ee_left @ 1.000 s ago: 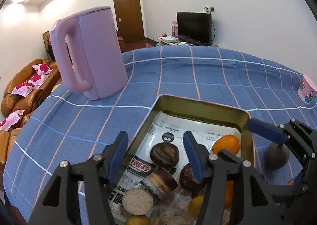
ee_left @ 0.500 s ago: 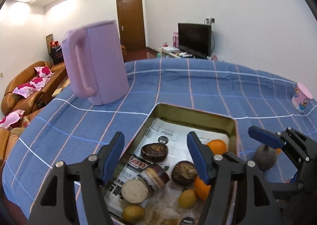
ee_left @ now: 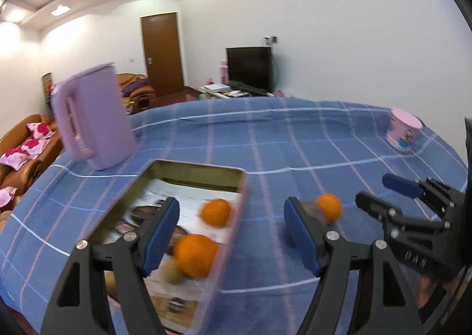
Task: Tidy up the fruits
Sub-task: 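Move left tool to the dark purple stemmed fruit while right tool moves to the last orange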
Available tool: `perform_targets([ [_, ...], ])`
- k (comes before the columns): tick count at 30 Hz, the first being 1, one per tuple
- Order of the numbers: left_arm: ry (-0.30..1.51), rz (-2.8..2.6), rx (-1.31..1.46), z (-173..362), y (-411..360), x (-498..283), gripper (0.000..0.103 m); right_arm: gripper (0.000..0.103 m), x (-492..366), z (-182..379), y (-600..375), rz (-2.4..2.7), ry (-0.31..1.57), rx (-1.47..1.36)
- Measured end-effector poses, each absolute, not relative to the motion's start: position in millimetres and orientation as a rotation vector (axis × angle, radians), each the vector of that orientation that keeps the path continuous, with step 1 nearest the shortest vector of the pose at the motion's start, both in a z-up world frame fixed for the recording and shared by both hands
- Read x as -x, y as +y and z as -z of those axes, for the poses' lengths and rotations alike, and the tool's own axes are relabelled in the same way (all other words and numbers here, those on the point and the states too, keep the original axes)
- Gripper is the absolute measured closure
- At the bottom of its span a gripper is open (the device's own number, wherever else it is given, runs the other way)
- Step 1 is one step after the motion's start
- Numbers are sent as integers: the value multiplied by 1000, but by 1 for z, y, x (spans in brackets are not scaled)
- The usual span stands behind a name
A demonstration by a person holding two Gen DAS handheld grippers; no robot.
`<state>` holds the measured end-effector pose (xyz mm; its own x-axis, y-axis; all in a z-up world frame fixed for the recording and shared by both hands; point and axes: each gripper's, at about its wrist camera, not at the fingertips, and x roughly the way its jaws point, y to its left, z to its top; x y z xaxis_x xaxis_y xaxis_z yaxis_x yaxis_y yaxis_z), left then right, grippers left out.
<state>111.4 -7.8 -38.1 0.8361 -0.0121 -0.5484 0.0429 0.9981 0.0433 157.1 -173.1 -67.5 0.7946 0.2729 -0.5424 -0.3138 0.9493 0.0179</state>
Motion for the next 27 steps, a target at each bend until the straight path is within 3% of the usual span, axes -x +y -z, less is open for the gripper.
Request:
perform_targets([
  [11,661,100,-134,63,-65,-131,27,37,-149,63,-213,-242,540,-22],
  [21,735,108,-128,78,-68,-153,26,33,-149,65,-214,-243,547,-20],
  [25,773,132,-139,85,-72,-159,30,33,-152,66,-213,-241,560,-13],
  [27,777,172,-101,85,-68,-161,46,33,-152,67,-213,-239,563,-10],
])
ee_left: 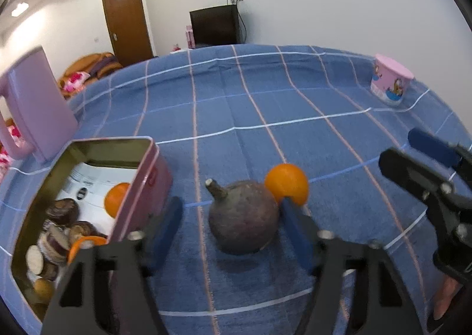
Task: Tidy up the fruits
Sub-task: 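Move left tool to the dark purple stemmed fruit while right tool moves to the last orange, then close left tool on the purple fruit while right tool grasps the orange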
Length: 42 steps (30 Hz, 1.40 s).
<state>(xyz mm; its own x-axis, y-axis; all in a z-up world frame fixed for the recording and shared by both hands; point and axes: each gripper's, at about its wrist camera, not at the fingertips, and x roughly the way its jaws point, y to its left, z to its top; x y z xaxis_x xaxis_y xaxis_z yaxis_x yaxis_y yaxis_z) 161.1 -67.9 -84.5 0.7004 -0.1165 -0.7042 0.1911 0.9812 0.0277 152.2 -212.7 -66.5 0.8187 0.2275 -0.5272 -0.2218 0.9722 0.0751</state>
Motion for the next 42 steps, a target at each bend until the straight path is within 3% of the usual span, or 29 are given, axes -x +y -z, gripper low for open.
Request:
perform_targets([
  [1,774,192,-100,84,-68,-160,53,33,-152,67,-212,-238,564,-8],
  [20,626,19,30,67,-29,-141,53,33,-185,80,-166,-334,680,83],
  [30,594,-12,79,65,-21,-134,53,46,-200,90,-150,-410,756,71],
  [36,586,-3,66,65,-24,-134,53,65,-209,98,-144,-455,815,52],
  [42,579,-3,54,64,-26,-132,53,66,-206,97,-145,-464,811,48],
])
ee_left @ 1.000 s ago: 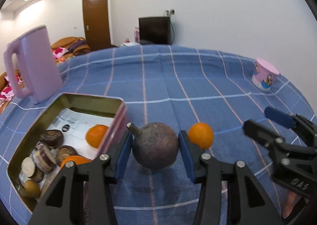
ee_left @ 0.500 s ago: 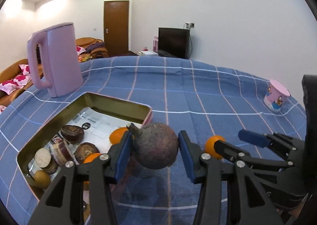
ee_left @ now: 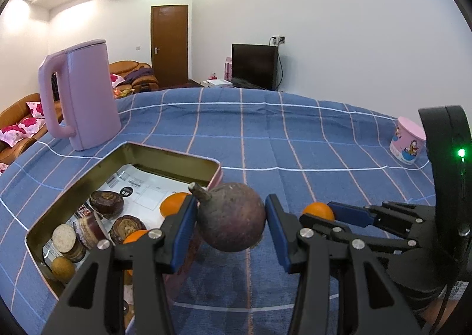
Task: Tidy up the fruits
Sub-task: 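Close left tool on the purple fruit while right tool grasps the orange, then lift the purple fruit and the orange toward the pink tin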
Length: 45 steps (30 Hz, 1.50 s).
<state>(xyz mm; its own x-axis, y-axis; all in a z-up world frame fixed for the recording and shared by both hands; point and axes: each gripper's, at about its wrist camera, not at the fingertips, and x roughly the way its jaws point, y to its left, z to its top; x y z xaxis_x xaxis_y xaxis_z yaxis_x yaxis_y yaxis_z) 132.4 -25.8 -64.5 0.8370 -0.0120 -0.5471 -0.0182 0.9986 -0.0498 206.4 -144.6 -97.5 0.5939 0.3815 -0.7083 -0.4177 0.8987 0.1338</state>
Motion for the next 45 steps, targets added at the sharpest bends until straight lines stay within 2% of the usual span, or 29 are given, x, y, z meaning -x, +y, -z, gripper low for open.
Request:
perform_targets([
  [19,531,-11,16,59,-32,-123,53,67,-173,72,-158,-449,603,27],
  [45,437,-40,-29,52,-39,-107,53,67,-146,57,-166,-431,431,23],
])
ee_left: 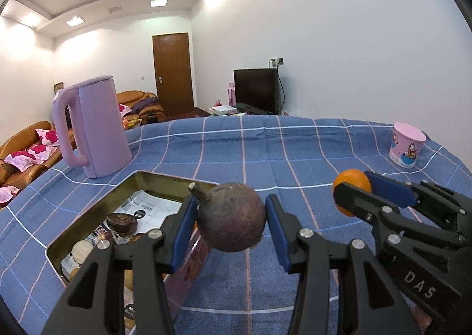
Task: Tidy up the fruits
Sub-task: 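Lift the purple fruit and the orange toward the pink tin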
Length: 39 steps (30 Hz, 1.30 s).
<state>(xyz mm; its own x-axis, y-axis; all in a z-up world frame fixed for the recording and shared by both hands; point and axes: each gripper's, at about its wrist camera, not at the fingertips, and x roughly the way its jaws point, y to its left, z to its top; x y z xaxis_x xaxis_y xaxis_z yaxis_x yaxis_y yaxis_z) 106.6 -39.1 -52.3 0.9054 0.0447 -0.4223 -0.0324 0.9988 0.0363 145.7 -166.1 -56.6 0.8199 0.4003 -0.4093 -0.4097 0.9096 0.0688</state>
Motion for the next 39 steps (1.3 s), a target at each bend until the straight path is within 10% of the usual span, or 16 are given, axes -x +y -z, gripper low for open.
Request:
perform_targets([
  [39,311,-72,-53,45,-43,-85,53,67,-113,48,-175,-408,281,18],
])
